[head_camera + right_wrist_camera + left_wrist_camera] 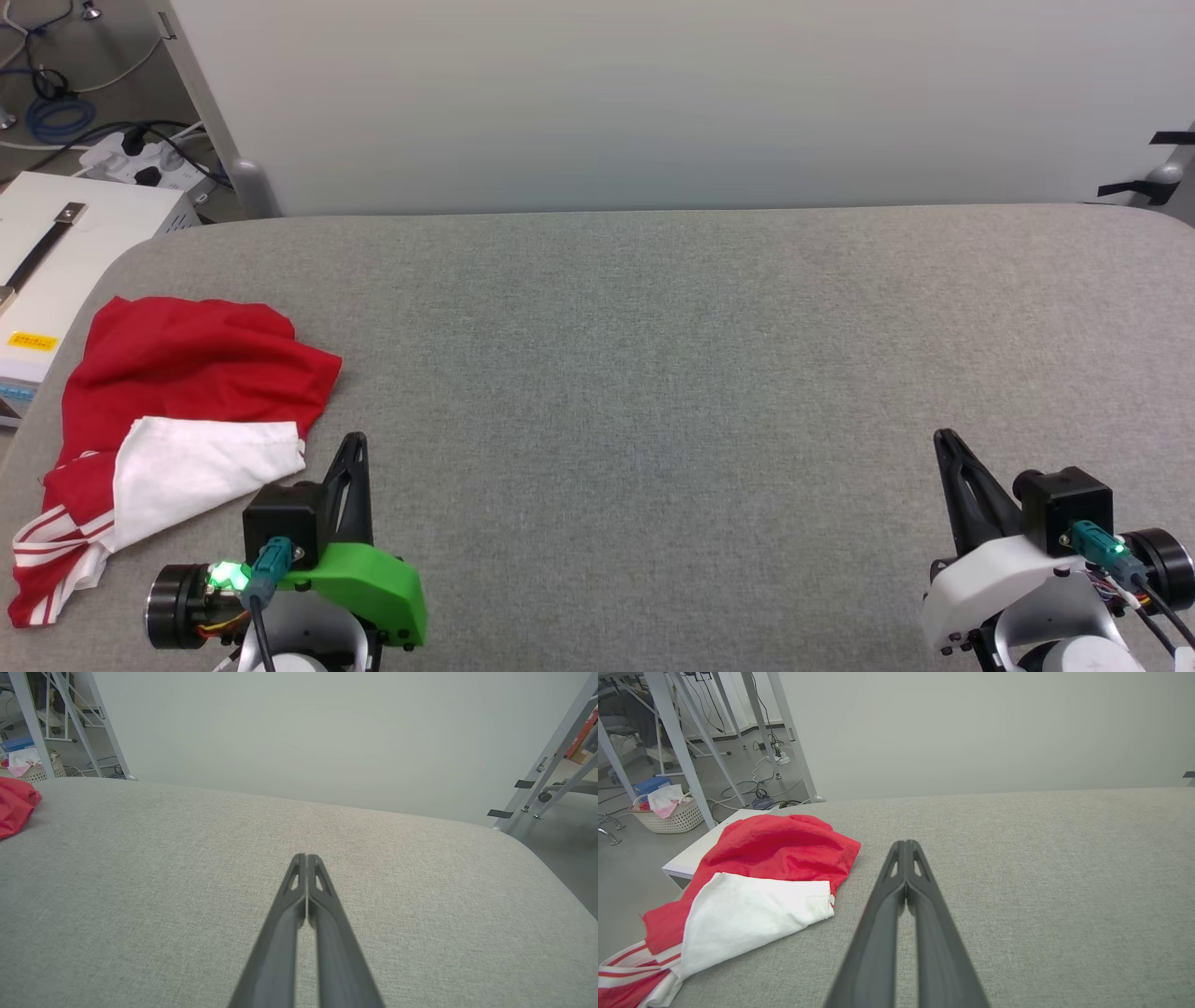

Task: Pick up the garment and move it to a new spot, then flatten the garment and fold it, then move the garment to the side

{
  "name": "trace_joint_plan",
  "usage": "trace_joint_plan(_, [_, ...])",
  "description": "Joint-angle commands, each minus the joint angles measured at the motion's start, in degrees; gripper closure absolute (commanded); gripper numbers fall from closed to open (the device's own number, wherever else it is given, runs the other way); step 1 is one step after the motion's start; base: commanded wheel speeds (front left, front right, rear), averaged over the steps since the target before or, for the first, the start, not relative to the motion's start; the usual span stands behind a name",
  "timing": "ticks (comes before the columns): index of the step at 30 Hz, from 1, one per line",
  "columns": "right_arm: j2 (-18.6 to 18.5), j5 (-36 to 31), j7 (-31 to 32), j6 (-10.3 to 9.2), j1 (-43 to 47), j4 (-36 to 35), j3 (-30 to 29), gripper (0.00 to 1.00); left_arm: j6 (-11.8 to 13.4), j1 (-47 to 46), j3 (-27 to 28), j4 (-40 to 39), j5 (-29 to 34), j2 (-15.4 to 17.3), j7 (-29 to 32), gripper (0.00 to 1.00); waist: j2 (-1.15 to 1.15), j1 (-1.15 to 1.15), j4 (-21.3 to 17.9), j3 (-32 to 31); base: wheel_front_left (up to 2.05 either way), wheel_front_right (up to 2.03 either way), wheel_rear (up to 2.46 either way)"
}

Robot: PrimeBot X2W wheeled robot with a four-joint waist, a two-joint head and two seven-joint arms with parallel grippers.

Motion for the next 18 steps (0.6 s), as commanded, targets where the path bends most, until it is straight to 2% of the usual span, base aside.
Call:
trace_joint_plan(1, [-0.04, -0.55, 0.16, -0.03, -0.94, -0.21, -0.09, 1.0, 0.19, -1.02, 0.04, -0.14, 0.55, -0.26, -0.05, 1.0, 0.0, 0.0, 0.0, 0.0, 0.0, 0.0, 0.0])
trace_joint_plan(18, [-0.04, -0.55, 0.16, -0.03, -0.94, -0.21, -0.09, 1.0, 0.19, -1.02, 0.04, -0.14, 0.55, -0.26, -0.05, 1.0, 0.0, 0.0, 0.0, 0.0, 0.0, 0.0, 0.0])
